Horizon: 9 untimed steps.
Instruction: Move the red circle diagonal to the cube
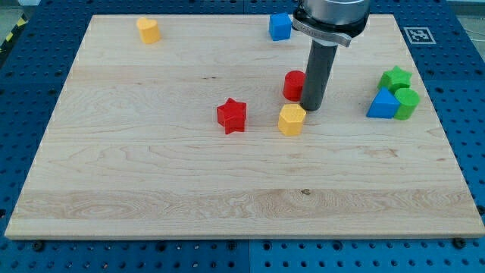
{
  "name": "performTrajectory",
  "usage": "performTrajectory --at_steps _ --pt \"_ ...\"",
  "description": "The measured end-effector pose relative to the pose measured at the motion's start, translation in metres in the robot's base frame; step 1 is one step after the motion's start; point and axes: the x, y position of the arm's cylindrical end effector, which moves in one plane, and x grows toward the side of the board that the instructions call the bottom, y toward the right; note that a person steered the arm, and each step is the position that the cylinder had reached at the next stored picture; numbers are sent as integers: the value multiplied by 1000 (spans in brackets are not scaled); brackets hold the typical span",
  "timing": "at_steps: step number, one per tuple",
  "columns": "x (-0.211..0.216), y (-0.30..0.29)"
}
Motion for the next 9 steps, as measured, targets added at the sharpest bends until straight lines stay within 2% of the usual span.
performTrajectory --at_steps 1,4,7,9 --pt "-3 -30" --pt "-50 -30" --pt "-54 -45" --pt "-80 -11"
